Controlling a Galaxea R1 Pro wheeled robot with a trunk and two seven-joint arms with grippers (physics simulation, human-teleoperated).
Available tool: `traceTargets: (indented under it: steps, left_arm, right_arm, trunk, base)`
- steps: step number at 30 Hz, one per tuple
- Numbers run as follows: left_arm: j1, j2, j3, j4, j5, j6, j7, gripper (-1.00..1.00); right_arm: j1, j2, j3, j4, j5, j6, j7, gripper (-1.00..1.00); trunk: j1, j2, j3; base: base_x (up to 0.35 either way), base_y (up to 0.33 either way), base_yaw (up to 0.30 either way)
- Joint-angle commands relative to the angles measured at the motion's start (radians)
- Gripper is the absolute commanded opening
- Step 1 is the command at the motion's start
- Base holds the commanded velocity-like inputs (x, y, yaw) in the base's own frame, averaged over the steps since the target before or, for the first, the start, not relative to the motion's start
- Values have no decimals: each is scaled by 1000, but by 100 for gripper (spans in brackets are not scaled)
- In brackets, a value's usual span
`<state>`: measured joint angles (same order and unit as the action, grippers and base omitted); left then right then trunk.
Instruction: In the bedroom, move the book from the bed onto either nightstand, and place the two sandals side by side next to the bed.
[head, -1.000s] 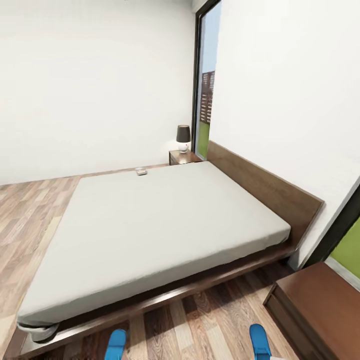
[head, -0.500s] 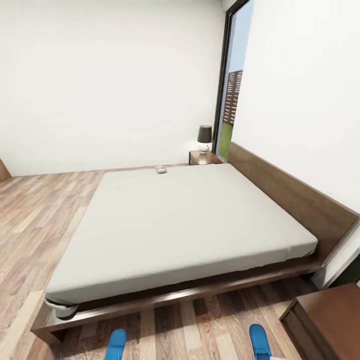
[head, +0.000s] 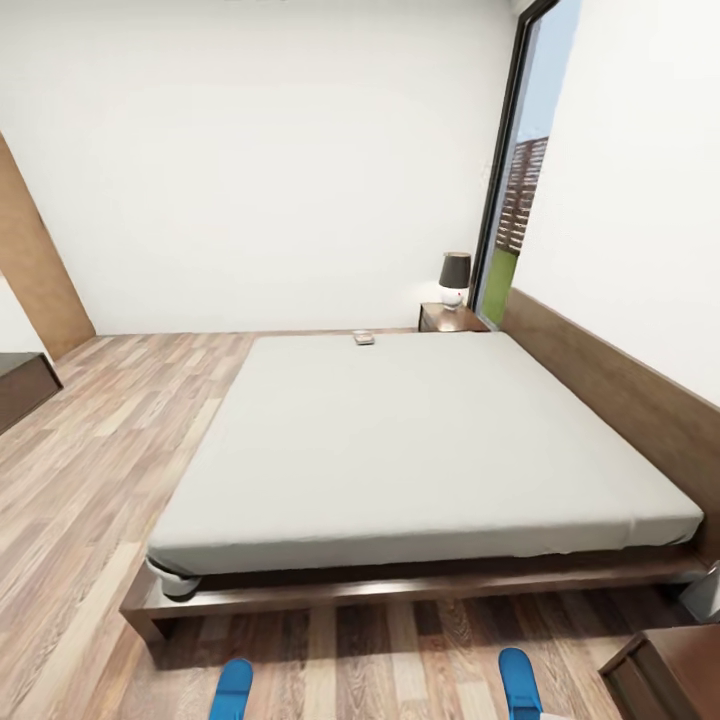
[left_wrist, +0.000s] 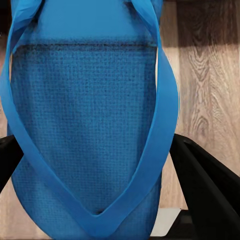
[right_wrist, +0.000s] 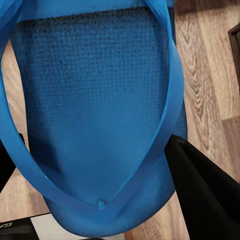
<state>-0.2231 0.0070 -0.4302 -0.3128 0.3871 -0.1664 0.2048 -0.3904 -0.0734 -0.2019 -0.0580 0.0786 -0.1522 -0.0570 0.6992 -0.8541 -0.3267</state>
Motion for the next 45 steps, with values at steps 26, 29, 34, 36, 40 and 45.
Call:
traceTargets:
  steps: [26,29,34,36,40,45]
  left_arm:
    - [-1,1,-8,-8,10,-4,7,-100]
    - [-1,1,-8,-8,10,-4,7,-100]
    - [-1,1,-8,-5,11,-4,7,-100]
    - [-1,1,-7,-3,12,-3,7,-100]
    - [-1,1,-7,-1,13,-3,7,-100]
    - [-1,1,-7,0,13,-2,7,-100]
  right_arm:
    - [-1,0,-7,1,7,-3,-3,-100]
    - [-1,0,-7,0,7,-3,-3,-100]
    - [-1,0,-7,0,7,-4,-3,-100]
    - [0,0,-7,0,7,-4,-3,-100]
    - [0,0,-7,0,7,-4,-3,-100]
    - [-1,0,-7,0,7,-3,-3,-100]
  trunk:
    - [0,-1,-1]
    - [0,-1,-1]
    - [19,-36,-17]
    - [27,-50,-23]
    - [42,-78,-36]
    - [61,-113,-51]
  base:
    - [-6,0,24]
    - [0,0,0]
    - [0,0,0]
    - [0,0,0]
    - [0,0,0]
    - [0,0,0]
